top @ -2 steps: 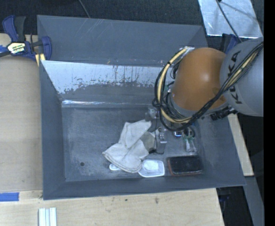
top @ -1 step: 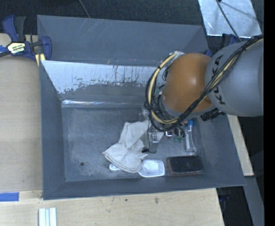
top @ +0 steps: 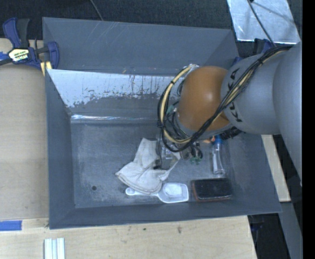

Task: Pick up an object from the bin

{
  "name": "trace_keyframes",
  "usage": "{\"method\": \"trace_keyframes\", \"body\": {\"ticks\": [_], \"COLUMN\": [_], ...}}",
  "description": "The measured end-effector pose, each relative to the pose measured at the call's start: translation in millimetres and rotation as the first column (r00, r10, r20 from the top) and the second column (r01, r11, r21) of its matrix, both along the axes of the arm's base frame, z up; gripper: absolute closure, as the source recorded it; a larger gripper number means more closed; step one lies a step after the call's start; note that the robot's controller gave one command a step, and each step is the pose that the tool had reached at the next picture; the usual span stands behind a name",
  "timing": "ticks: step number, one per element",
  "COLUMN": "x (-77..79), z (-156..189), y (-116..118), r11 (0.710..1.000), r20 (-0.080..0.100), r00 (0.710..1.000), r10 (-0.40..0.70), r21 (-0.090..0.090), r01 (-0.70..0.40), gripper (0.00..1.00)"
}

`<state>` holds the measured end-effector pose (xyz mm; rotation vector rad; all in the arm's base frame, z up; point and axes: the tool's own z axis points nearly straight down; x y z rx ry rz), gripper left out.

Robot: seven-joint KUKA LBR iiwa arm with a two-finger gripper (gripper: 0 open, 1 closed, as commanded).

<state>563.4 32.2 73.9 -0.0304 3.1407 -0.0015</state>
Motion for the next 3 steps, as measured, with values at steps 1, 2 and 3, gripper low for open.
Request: {"method": "trace_keyframes", "body": {"ticks": [1, 2, 3], "x": [-0.1, -4.6, 6.1], "z": [0, 38, 53], "y": [0, 3, 11], "r11": [1.0, 1.0, 0.999], "r20": [0.0, -0.005, 0.001], "r00": [1.0, 1.0, 0.999], "r10": [0.0, 0.02, 0.053], "r21": [0.0, 0.0, 0.001], "r01": [0.0, -0.02, -0.053], "gripper": [1.0, 1.0, 0.0]}}
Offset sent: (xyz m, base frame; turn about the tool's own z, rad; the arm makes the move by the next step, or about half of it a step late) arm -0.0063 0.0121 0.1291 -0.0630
